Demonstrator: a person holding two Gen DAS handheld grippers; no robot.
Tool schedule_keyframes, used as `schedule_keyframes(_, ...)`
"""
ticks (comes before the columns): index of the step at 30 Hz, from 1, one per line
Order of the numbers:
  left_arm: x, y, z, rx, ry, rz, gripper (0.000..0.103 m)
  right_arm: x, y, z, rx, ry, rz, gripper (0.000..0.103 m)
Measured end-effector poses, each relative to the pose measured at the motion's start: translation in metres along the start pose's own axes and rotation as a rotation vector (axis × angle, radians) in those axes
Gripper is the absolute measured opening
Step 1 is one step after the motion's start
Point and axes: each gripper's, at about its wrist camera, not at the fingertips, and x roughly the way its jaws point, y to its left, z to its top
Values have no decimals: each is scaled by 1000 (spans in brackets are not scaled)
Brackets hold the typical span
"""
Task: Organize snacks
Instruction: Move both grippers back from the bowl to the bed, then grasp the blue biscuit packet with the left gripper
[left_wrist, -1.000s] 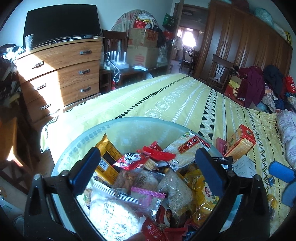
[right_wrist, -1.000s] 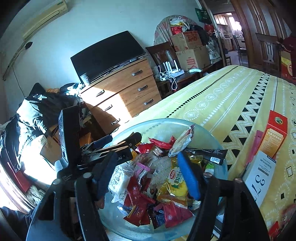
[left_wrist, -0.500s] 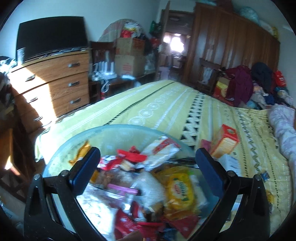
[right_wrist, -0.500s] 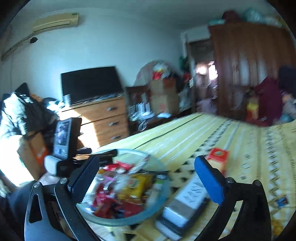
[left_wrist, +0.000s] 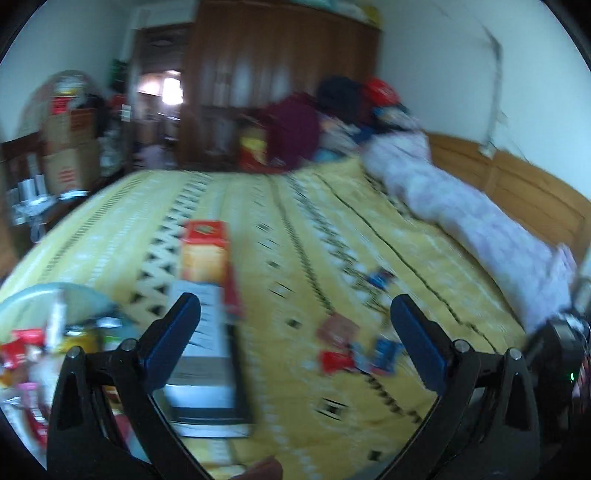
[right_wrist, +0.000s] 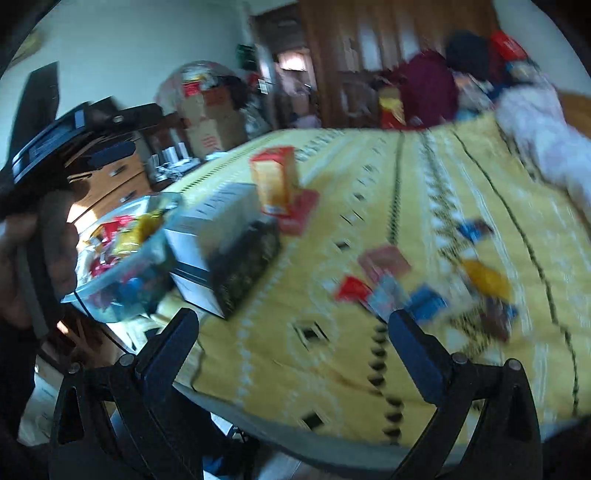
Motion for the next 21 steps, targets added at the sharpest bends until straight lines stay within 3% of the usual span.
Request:
schedule_keyframes(4,69,-28,-28,-5,189,-103,102,-3,-47,-17,109,54,-45,103)
schedule_keyframes(5,84,-32,-36,-19,236,-120,98,-4,-57,-22,128,62,-50,103)
schedule_keyframes(8,127,-55,-65,16,368,-140,68,-4,-80,-32,180,85,-48,103)
schedule_keyframes(9,140,-66,-73,63,396,-147,65,-4,-88,-36,195,92,-47,103)
schedule_keyframes(12,160,-100,-90,147,446,-207,64,-2,-110,-48,241,111,-48,103)
schedule_keyframes(16,186,-112,-89,129,471,-285,64,-1,-143,-63,313,122,-51,103)
schedule_keyframes(21,225,-124,-91,138,500,-265,64,-4,-172,-76,371,123,-54,103)
